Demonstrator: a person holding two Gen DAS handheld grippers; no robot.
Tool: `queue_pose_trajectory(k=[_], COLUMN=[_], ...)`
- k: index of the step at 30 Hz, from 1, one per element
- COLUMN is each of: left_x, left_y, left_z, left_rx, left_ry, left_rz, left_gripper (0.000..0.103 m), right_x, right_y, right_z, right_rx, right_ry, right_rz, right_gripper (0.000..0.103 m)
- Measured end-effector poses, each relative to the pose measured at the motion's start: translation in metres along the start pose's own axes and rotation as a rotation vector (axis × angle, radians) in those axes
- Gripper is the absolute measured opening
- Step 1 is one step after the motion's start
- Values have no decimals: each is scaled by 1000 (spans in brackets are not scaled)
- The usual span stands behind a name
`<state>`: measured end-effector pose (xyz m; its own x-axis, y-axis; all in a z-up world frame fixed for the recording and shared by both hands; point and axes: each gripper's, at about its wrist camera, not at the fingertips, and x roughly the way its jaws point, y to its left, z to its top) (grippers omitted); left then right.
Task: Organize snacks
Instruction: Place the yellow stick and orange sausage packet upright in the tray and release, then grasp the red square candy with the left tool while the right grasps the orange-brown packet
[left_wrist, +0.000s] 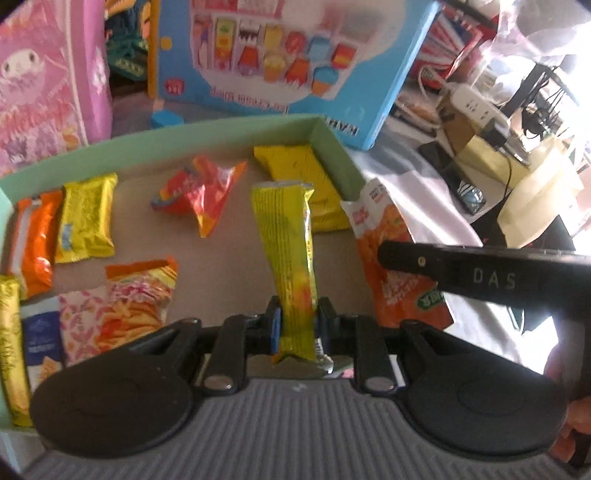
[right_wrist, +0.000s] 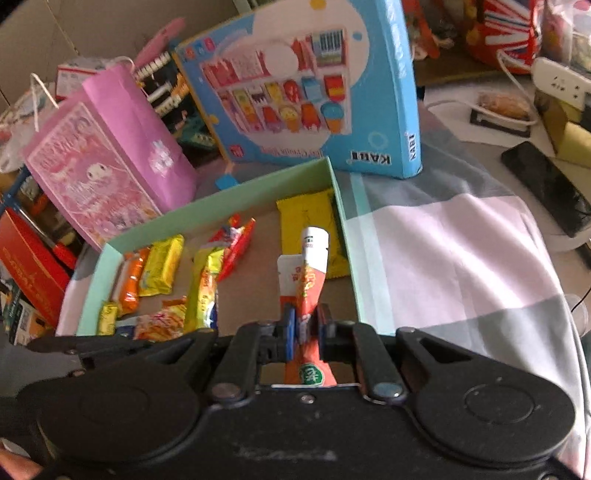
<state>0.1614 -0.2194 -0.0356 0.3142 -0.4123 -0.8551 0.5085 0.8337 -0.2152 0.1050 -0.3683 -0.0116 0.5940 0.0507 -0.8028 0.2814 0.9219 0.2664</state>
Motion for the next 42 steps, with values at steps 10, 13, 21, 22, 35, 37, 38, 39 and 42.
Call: queue_pose_trajectory(k=[10,13,21,22,35,37,38,39,42], left_x=[23,8,-26,-28,-83,-88,-91,-93,-96], left_y=[1,-2,0,0,25,32,35,39,47], left_z=[0,0,-9,-10,-76,-89,-96,-101,-119], left_rx=[-1,21,-1,-2,0,3,8,12,19], left_ry=[21,-32,-49,-48,-62,-59,-58,-56,-49], left_rz=[41,83,78,80,107,121,128,135,153], left_gripper=[84,102,103,103,103,103,103,103,103], right_x=[4,-13,-48,-50,-60,-60,-60,-60,-59], right_y=[-6,-7,-3,-2,12,16,18,20,28], right_z=[3,4,-6,-9,-79,-91,-97,-102,-119], right_rx=[31,55,82,83,121,119,123,124,121], right_ry=[-8,-66,-112,-108,-22,-10,-7,0,18], right_rz=[81,100,110,106,56,50,51,51,58], right_gripper=[40,83,103,103,103,103,103,103,103])
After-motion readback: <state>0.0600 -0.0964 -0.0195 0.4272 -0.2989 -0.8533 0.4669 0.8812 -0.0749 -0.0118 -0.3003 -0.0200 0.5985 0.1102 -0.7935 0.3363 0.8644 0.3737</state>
